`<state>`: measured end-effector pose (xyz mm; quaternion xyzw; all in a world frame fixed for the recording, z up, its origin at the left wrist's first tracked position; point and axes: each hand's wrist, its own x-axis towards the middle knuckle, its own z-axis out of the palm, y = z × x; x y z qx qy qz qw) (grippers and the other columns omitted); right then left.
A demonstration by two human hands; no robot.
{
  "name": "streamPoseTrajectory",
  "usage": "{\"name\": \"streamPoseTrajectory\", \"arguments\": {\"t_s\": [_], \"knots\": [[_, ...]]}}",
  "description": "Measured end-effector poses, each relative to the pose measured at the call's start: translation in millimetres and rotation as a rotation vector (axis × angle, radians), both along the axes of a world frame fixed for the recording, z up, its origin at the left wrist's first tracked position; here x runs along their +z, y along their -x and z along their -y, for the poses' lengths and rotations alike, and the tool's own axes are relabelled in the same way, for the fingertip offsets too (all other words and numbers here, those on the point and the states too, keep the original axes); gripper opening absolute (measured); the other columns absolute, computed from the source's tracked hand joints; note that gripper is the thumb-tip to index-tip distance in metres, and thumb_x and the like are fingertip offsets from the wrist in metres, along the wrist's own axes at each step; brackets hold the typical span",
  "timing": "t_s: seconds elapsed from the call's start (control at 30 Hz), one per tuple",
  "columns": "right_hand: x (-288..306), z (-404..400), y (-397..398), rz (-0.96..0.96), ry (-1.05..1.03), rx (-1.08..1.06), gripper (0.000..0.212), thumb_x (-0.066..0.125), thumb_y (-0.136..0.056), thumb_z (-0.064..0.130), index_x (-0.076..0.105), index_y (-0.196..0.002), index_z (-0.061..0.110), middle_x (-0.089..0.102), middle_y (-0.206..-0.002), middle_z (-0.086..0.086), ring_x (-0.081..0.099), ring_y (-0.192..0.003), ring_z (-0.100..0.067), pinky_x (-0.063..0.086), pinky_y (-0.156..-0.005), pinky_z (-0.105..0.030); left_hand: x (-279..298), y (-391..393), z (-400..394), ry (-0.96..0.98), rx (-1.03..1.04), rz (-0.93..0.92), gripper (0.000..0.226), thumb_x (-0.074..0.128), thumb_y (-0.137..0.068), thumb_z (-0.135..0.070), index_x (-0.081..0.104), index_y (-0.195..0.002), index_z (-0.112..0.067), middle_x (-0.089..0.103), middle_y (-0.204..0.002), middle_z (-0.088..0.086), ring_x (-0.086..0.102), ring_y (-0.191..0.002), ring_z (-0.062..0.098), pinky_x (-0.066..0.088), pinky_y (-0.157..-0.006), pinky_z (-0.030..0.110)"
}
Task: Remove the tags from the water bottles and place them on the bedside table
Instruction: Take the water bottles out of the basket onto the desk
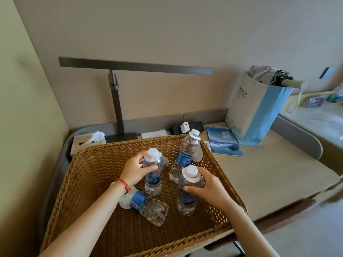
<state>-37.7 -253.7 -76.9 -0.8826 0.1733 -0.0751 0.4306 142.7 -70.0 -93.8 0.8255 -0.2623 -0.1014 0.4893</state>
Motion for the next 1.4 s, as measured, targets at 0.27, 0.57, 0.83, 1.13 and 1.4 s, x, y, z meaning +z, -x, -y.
{"name": "streamPoseTrajectory", "arguments": {"t_s": [0.27,0.57,0.83,1.13,1.4], "knots": [[-6,6,-6,-0.029,-0.027,0.056,0.062,0.078,-0.063,0.043,0.043,-0.114,0.048,0.055,-0.108,0.025,0.052,-0.102,0.003,0.042,-0.083,-0.014,-11,-4,8,0.104,-0.027,-0.1,0.064,0.08,-0.066,-0.019,0.051,-0.122,-0.02,0.056,-0.118,-0.004,0.05,-0.111,0.014,0.042,-0.085,0.022],[-7,10,-9,-0.043,0.01,0.075,0.067,0.08,-0.061,0.043,0.04,-0.115,0.043,0.05,-0.101,0.029,0.05,-0.097,0.004,0.041,-0.078,-0.011,-20,-7,11,0.075,-0.04,-0.052,0.07,0.083,-0.062,-0.019,0.049,-0.123,-0.018,0.058,-0.124,0.005,0.053,-0.114,0.02,0.045,-0.089,0.03],[-14,11,-11,-0.071,0.023,0.081,0.074,0.081,-0.059,0.042,0.043,-0.122,0.034,0.054,-0.105,0.022,0.055,-0.098,0.001,0.044,-0.08,-0.012,-22,-11,11,0.073,-0.024,-0.001,0.065,0.083,-0.061,-0.022,0.054,-0.119,-0.016,0.063,-0.117,0.004,0.057,-0.105,0.017,0.048,-0.083,0.028],[-10,7,-16,-0.007,0.05,0.034,0.062,0.078,-0.052,0.045,0.046,-0.105,0.041,0.06,-0.092,0.025,0.057,-0.088,0.01,0.045,-0.067,-0.006,-20,-14,9,0.092,-0.009,-0.009,0.058,0.084,-0.06,-0.025,0.059,-0.112,-0.016,0.066,-0.105,0.001,0.061,-0.097,0.016,0.049,-0.078,0.027],[-9,14,-17,0.027,-0.017,-0.055,0.049,0.081,-0.058,0.037,0.055,-0.099,0.03,0.065,-0.093,0.015,0.062,-0.086,-0.001,0.05,-0.067,-0.013,-10,-14,10,0.152,-0.058,-0.072,0.053,0.083,-0.061,-0.02,0.06,-0.109,-0.016,0.066,-0.104,0.0,0.061,-0.095,0.012,0.049,-0.075,0.021]]}}
